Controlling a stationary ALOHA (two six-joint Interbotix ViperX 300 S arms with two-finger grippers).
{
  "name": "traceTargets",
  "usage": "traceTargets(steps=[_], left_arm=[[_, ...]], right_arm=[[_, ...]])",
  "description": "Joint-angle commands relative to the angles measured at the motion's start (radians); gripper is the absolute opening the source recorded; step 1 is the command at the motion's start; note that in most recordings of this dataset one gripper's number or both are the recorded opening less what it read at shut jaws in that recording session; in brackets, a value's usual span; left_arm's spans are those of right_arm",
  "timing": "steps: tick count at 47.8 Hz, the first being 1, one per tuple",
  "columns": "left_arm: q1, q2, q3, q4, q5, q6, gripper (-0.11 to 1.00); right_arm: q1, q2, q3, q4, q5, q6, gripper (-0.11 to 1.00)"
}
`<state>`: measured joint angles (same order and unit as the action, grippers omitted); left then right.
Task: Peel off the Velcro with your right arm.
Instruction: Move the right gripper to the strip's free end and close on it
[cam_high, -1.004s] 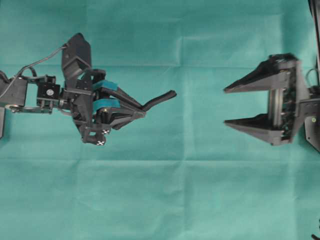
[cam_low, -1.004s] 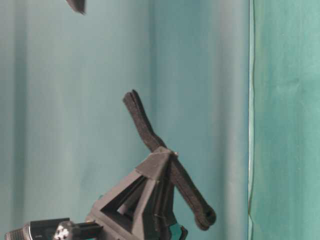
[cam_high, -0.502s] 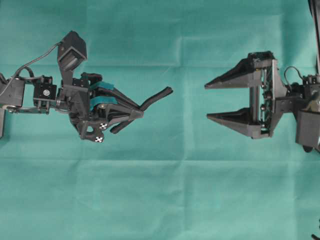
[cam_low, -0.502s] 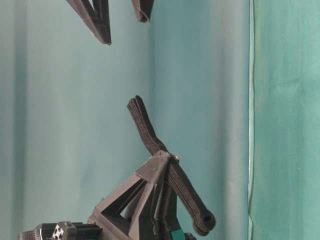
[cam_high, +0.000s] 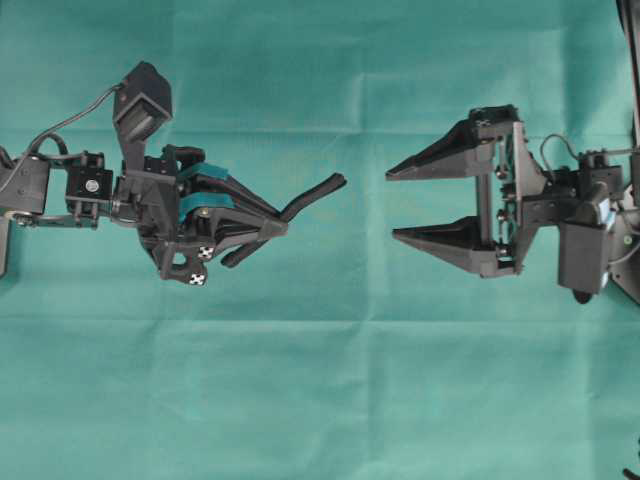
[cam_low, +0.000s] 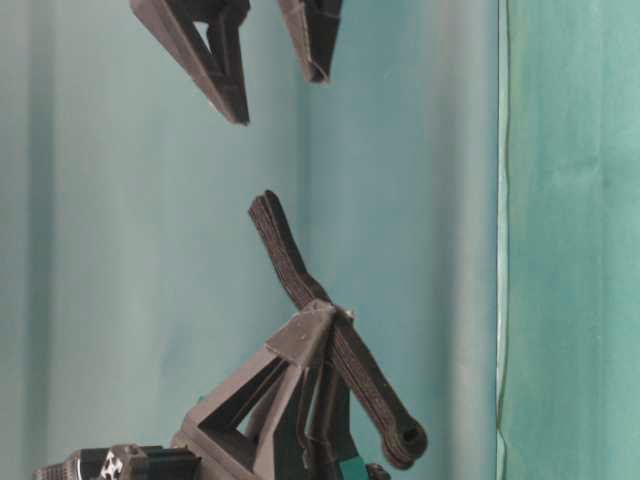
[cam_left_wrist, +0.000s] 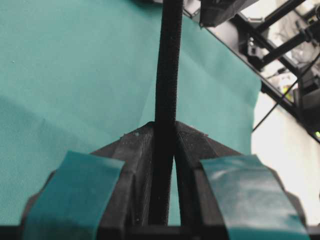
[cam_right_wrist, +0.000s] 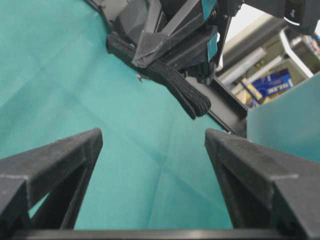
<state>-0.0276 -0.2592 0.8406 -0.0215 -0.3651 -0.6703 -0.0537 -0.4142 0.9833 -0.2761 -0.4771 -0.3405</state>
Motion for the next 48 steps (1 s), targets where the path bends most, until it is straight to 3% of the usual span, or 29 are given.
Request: traceTargets(steps=[1, 48], left_arm=[[-0.003, -0.012, -0.009, 0.000, -0.012, 0.000, 0.10], [-0.006, -0.017, 0.000, 0.000, -0.014, 0.006, 0.10]], right_arm=[[-0.006, 0.011, -0.031, 0.003, -0.028, 0.000, 0.73], [-0.020, 0.181, -0.092, 0.005, -0.149, 0.005, 0.73]])
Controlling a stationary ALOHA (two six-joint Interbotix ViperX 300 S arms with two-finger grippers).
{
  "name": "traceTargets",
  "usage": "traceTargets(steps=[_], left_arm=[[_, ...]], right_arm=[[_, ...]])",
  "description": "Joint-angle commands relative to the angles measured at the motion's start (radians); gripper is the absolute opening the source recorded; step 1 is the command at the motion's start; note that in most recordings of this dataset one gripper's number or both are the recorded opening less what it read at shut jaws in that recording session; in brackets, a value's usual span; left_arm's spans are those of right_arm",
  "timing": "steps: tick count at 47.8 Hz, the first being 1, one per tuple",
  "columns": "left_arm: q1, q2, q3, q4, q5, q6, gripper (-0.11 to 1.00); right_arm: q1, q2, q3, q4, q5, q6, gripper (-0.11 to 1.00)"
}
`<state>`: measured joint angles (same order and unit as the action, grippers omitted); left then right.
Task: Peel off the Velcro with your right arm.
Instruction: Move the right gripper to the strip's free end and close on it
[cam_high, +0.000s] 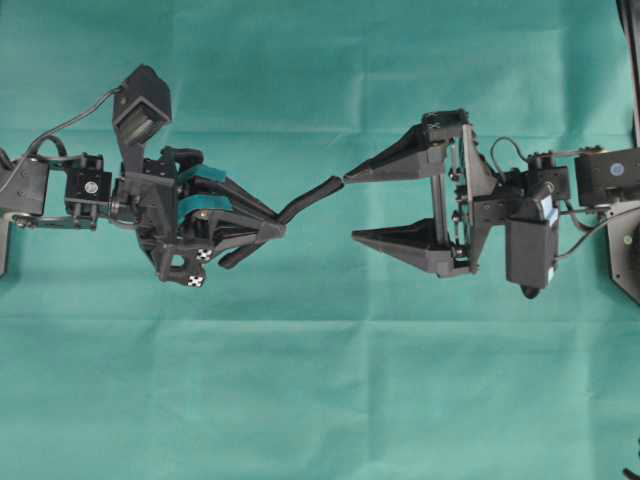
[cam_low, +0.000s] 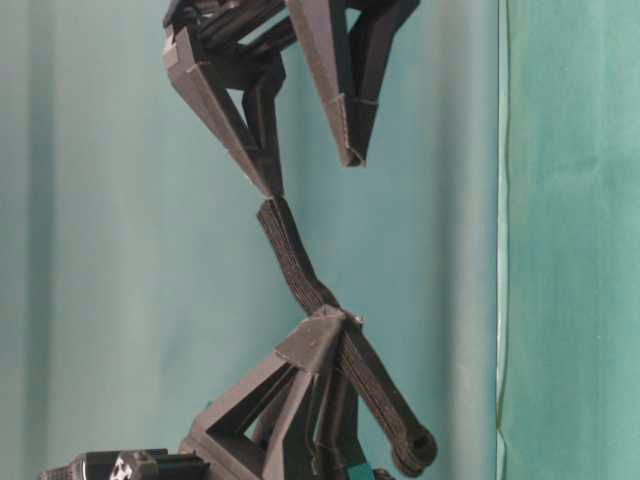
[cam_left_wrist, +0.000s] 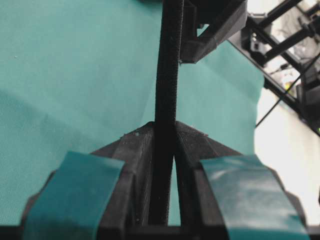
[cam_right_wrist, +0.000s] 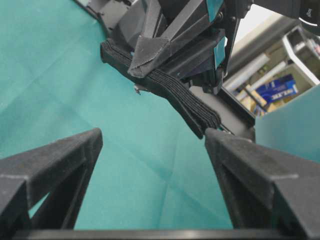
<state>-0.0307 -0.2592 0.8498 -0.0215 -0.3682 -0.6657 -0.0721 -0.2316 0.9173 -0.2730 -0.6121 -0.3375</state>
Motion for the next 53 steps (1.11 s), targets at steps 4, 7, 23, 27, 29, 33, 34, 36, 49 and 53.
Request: traceTargets(steps=[4, 7, 23, 27, 29, 33, 34, 36, 49, 53], left_arm=[[-0.003, -0.017, -0.006, 0.000, -0.009, 0.002, 0.10], [-0.003, -0.017, -0.006, 0.000, -0.009, 0.002, 0.10], [-0.003, -0.017, -0.005, 0.000, -0.021, 0.002, 0.10], [-0.003, -0.017, -0.003, 0.000, -0.028, 0.002, 0.10], [-0.003, -0.017, -0.003, 0.000, -0.031, 0.002, 0.10], [-0.002, -0.017, -0.003, 0.000, -0.034, 0.003, 0.10], [-0.003, -0.017, -0.003, 0.000, -0.035, 0.003, 0.10], [-0.003, -0.017, -0.003, 0.000, -0.037, 0.003, 0.10], [0.000, -0.017, -0.003, 0.000, -0.040, 0.003, 0.10], [-0.002, -0.017, -0.003, 0.000, -0.040, 0.003, 0.10]], right_arm=[[-0.002, 0.002, -0.028, 0.002, -0.020, 0.002, 0.73], [-0.002, 0.002, -0.028, 0.003, -0.025, 0.002, 0.73], [-0.002, 0.003, -0.028, 0.000, -0.031, 0.002, 0.37], [-0.002, 0.005, -0.028, 0.000, -0.031, 0.002, 0.28], [-0.002, 0.006, -0.028, 0.000, -0.031, 0.002, 0.27], [-0.002, 0.012, -0.029, 0.000, -0.031, 0.002, 0.27], [-0.002, 0.014, -0.029, 0.000, -0.031, 0.002, 0.27], [-0.002, 0.015, -0.029, 0.000, -0.032, 0.002, 0.27], [0.000, 0.029, -0.032, -0.002, -0.067, 0.003, 0.27], [0.000, 0.028, -0.032, 0.000, -0.077, 0.002, 0.27]])
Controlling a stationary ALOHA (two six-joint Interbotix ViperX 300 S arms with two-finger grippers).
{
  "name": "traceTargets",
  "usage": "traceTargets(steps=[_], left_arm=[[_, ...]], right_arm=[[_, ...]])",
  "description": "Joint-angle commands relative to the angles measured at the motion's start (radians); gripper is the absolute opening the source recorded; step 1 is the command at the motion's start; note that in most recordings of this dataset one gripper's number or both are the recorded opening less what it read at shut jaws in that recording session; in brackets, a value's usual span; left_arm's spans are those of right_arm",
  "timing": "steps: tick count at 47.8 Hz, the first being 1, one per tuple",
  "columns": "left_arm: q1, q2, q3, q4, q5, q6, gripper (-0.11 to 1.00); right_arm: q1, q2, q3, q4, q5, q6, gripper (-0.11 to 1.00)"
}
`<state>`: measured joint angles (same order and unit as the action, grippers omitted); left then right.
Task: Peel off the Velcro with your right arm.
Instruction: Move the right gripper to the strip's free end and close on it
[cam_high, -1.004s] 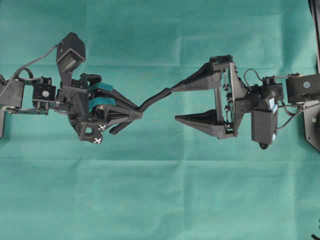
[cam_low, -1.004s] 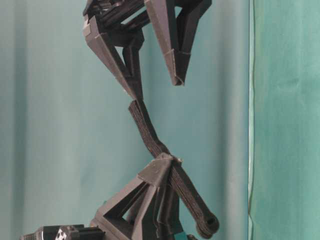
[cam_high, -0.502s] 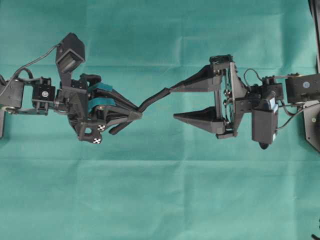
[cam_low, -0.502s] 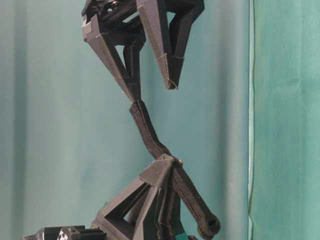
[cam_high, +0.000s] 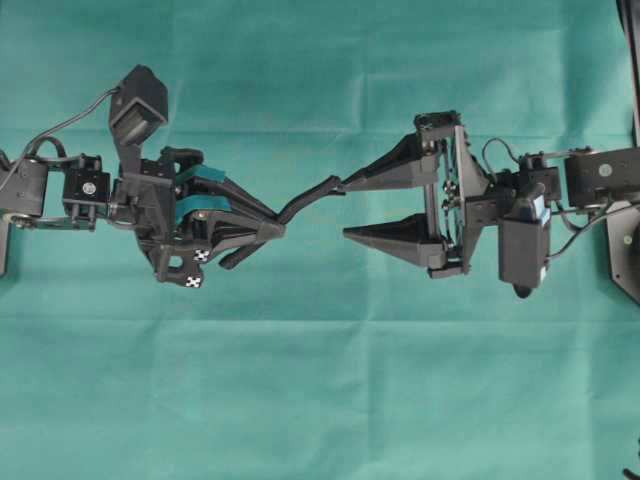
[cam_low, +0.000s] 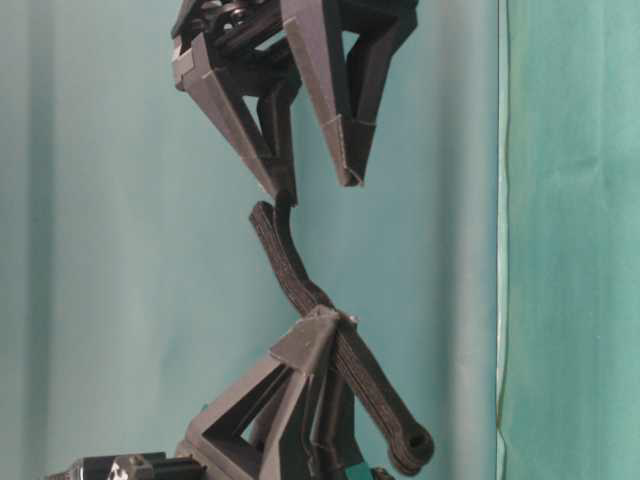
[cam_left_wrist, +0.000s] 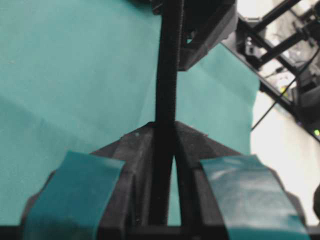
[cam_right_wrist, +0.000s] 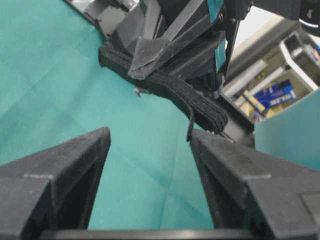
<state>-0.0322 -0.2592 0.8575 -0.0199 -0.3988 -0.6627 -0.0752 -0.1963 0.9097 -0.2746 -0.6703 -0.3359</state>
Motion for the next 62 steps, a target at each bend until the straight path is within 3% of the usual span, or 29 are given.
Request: traceTargets(steps=[1, 44, 48, 56, 62], left_arm=[[0.002, -0.017, -0.011, -0.002, -0.009, 0.000, 0.10], [0.002, -0.012, -0.008, -0.002, -0.009, 0.000, 0.10], [0.002, -0.012, -0.006, -0.002, -0.009, 0.000, 0.10], [0.002, -0.011, -0.006, -0.002, -0.009, 0.000, 0.10], [0.002, -0.009, -0.006, -0.002, -0.009, 0.000, 0.10]], right_arm=[[0.003, -0.008, -0.025, 0.000, -0.021, 0.000, 0.27], [0.003, 0.008, -0.060, 0.000, -0.031, -0.003, 0.24], [0.003, 0.008, -0.060, -0.002, -0.043, -0.005, 0.18], [0.002, 0.008, -0.060, 0.000, -0.054, -0.006, -0.05], [0.002, 0.008, -0.057, 0.000, -0.054, -0.006, -0.09]])
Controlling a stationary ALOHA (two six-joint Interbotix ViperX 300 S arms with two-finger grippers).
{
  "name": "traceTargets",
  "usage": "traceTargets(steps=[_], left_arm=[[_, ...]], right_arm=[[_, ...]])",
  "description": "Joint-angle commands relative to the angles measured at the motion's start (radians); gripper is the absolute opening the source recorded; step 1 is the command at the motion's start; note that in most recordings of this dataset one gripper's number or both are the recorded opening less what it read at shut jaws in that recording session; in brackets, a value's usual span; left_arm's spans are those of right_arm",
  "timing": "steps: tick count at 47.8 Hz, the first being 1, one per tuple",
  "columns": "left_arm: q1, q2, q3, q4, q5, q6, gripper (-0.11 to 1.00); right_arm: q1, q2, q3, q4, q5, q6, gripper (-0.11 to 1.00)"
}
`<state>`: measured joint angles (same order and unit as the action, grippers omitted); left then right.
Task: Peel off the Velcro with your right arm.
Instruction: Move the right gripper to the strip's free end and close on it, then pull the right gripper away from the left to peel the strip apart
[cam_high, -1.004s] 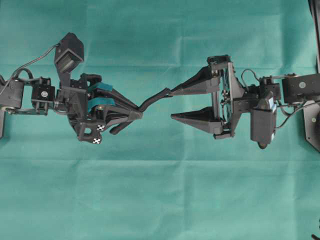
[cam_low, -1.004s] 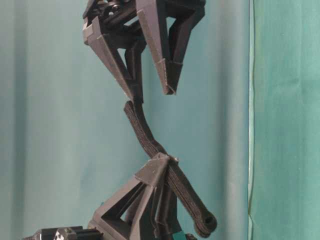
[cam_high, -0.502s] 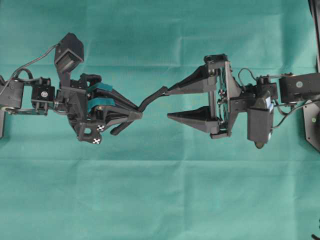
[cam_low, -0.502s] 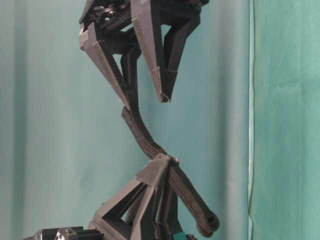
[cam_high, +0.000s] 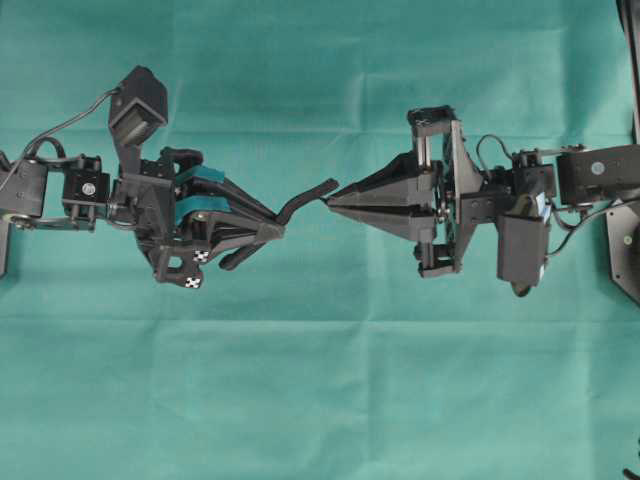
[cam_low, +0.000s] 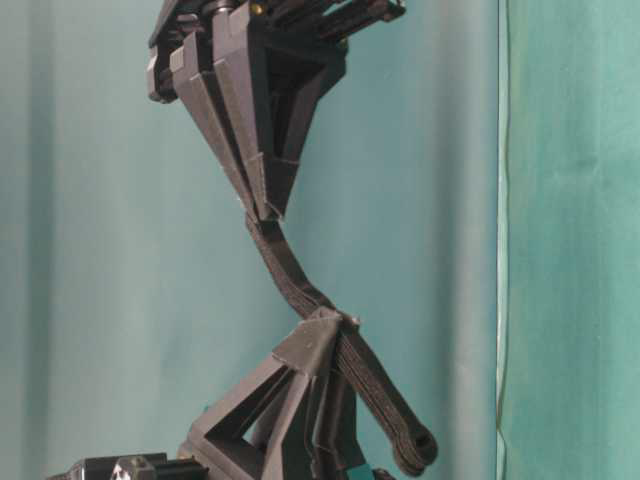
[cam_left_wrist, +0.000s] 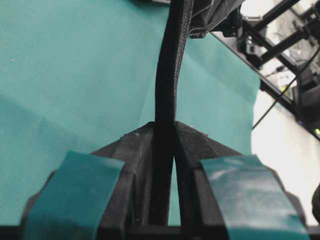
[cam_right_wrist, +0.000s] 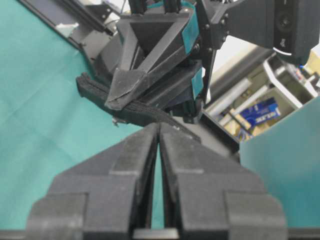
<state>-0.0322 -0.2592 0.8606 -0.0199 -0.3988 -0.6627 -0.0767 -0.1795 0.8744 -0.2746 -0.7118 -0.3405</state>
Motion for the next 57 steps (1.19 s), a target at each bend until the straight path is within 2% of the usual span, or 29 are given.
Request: traceTargets(steps=[1, 34, 57], left_arm=[[0.002, -0.011, -0.009, -0.002, -0.009, 0.000, 0.10], [0.002, -0.011, -0.008, -0.002, -0.020, 0.000, 0.10], [0.005, -0.011, -0.006, -0.002, -0.032, 0.002, 0.10]], right_arm=[[0.003, -0.009, -0.021, 0.000, -0.012, -0.002, -0.09], [0.023, 0.037, -0.028, 0.000, -0.012, 0.005, -0.09], [0.055, 0.103, -0.091, 0.000, -0.006, 0.006, -0.09]])
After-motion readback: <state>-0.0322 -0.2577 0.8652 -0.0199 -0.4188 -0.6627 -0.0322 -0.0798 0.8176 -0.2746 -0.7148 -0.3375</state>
